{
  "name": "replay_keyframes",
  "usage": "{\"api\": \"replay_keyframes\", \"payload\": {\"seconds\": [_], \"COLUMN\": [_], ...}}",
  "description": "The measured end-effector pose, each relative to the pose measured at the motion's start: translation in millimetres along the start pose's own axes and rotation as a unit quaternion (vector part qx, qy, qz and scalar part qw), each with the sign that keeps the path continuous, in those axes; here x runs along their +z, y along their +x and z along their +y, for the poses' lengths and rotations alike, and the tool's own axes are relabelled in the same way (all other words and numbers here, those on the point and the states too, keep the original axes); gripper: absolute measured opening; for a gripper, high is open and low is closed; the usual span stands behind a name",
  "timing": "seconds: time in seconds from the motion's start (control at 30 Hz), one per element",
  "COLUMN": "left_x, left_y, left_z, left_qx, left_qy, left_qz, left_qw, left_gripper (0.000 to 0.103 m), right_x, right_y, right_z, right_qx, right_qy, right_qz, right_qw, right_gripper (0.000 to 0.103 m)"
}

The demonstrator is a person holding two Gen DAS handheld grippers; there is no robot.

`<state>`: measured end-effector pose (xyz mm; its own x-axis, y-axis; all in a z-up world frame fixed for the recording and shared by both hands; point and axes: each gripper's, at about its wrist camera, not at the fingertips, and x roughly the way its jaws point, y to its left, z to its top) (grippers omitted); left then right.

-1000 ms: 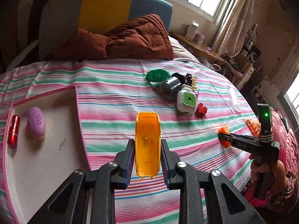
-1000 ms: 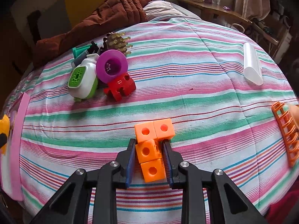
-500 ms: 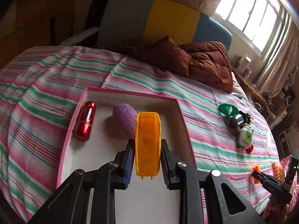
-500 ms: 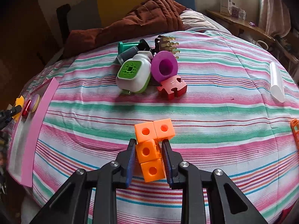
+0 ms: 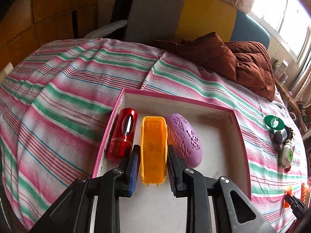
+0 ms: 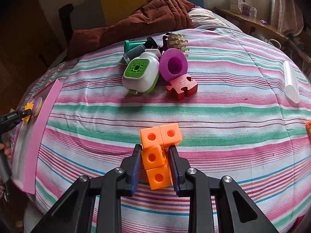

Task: Organize rigid objects
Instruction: 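Release yellow piece in tray with left tool while right tool carries orange cubes, then lower the orange cubes into the tray beside the purple oval, open right tool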

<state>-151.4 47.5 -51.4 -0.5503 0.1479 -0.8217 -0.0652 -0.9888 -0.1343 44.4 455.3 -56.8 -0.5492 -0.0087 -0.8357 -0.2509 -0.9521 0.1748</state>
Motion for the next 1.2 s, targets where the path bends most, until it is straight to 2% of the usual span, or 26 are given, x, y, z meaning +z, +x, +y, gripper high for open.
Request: {"api": "replay_keyframes", "payload": {"seconds": [0.07,0.13,0.27,0.43,0.6,0.77,0.97,1.2], "left_x": [3.3,4.3,-1.3,-16.0,-24.0,-34.5,-51.0,-70.0], "left_y": [4.5,5.2,-2.9,-15.3,-24.1,-31.4,-39.6,-47.6], "left_z": [0.7,1.4,1.0,2.0,-0.8,-1.9,-15.8,-23.1], "left_qx": [0.008,0.003,0.005,0.003,-0.003,-0.039,-0.08,-0.091], "left_qy": [-0.001,-0.005,-0.011,-0.016,-0.001,-0.008,0.022,0.048], "left_qz": [0.006,0.01,0.005,0.002,0.0,0.008,0.021,0.026], "left_qw": [1.0,0.9999,0.9999,0.9999,1.0,0.9992,0.9963,0.9944], "left_gripper": [0.026,0.033,0.037,0.038,0.038,0.038,0.038,0.038], "right_x": [-0.2,-0.5,-0.2,-1.8,-0.6,7.9,17.8,29.5], "right_y": [0.2,0.2,-2.7,-8.0,-12.8,-12.2,-14.2,-13.3], "right_z": [0.0,0.8,3.9,19.8,40.5,58.2,97.9,152.5], "right_qx": [0.002,0.002,0.006,0.014,0.025,0.056,0.079,0.099], "right_qy": [0.001,0.002,0.001,-0.012,-0.026,-0.009,-0.021,-0.051], "right_qz": [0.0,-0.001,-0.01,-0.018,-0.017,-0.01,-0.015,-0.02], "right_qw": [1.0,1.0,1.0,1.0,0.999,0.998,0.996,0.994], "right_gripper": [0.028,0.028,0.028,0.028,0.028,0.028,0.028,0.028]}}
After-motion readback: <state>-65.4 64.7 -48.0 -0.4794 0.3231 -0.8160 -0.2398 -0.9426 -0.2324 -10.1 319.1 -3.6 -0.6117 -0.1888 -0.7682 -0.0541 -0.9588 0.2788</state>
